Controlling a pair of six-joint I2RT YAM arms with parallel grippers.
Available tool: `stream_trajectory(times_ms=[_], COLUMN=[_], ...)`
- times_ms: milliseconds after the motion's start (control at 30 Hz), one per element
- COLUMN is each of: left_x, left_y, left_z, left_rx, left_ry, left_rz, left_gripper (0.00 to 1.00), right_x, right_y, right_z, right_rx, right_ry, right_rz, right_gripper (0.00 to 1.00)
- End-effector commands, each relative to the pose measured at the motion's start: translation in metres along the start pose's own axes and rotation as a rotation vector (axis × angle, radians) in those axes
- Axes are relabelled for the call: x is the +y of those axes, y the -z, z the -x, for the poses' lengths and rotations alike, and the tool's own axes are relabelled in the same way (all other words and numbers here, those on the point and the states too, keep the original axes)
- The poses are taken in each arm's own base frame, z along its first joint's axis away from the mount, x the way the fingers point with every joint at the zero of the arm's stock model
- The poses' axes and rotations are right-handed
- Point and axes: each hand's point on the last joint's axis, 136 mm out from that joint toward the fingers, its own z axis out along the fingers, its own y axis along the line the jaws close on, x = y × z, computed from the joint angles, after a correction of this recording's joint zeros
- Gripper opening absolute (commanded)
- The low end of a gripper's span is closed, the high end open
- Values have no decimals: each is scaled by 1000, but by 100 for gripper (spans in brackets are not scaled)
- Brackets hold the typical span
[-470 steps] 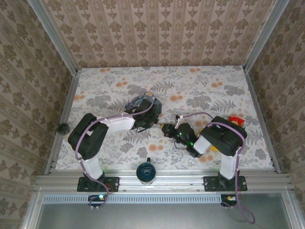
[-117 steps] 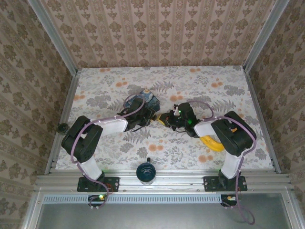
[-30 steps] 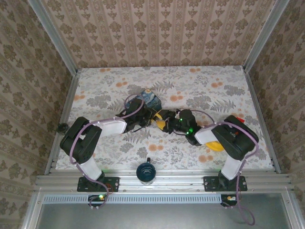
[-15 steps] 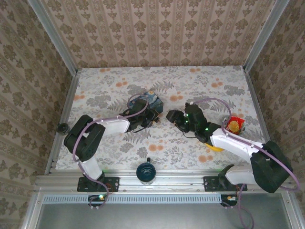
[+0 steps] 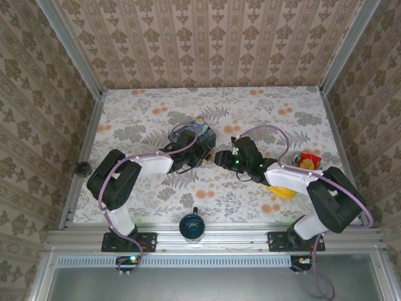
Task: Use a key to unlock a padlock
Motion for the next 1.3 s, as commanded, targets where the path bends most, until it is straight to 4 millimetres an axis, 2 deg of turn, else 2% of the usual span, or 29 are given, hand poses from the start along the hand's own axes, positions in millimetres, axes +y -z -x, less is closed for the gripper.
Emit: stream_trajectory(times_ms=[0, 300, 700, 933, 1267], left_x=[76, 61, 52, 50, 35], left_y=[-9, -6, -4, -1, 5], left_z=[-44, -45, -48, -46, -44], left_rx=[194, 205, 229, 231, 249], left_ry=[124, 116, 123, 148, 174], left_rz=[240, 204, 175, 157, 103], left_gripper=[21, 21, 21, 21, 21], right_x=[19, 17, 17, 16, 9], right_y=[-4, -24, -45, -45, -45], right_z=[11, 5, 2, -2, -7], right_rx=[-18, 19, 42, 26, -8], right_ry=[120, 147, 162, 164, 205], right_rz=[65, 70, 98, 113, 80], right_gripper=[41, 38, 38, 37, 37])
